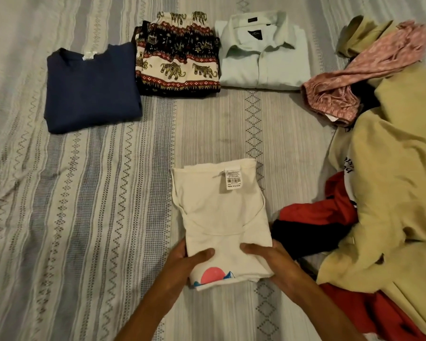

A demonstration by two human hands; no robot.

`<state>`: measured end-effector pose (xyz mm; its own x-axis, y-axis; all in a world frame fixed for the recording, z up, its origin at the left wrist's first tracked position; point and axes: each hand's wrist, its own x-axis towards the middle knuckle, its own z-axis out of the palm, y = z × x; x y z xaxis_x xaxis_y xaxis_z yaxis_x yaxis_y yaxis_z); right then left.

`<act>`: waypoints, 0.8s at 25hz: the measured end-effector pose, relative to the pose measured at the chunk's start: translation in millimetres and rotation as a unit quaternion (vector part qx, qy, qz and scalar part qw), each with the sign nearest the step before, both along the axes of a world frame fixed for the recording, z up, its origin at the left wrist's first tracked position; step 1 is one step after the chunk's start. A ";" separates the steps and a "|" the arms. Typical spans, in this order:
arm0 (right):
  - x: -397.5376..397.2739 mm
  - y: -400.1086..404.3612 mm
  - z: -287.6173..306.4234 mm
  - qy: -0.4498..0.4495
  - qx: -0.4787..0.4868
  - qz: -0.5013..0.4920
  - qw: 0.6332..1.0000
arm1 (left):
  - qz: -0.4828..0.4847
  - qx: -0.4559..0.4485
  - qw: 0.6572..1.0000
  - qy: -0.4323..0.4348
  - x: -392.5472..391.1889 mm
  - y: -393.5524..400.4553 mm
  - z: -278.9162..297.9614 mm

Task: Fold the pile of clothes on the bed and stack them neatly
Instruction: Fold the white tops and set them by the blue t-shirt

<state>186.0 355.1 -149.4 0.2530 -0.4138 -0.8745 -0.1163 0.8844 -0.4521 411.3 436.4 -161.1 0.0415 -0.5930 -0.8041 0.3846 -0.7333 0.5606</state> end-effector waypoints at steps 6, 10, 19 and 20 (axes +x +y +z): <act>3.8 3.6 11.8 0.003 -0.021 0.053 0.998 | -0.045 0.037 0.998 0.015 2.0 -1.1 -3.0; 2.7 -8.9 16.6 0.011 -0.060 0.031 0.998 | -0.040 0.027 0.998 0.036 13.6 -8.2 8.5; 22.5 -89.1 29.0 -0.006 -0.069 0.066 0.995 | -0.052 -0.024 0.998 -0.014 30.4 -76.0 29.7; 23.4 -90.9 34.3 -0.008 -0.089 0.063 0.994 | -0.052 -0.044 0.997 -0.024 31.8 -78.9 39.5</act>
<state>209.4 264.2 -115.1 0.3256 -0.5257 -0.7859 -0.2123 0.7693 -0.6026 443.1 357.5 -121.6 0.0133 -0.6645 -0.7472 0.2801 -0.7148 0.6407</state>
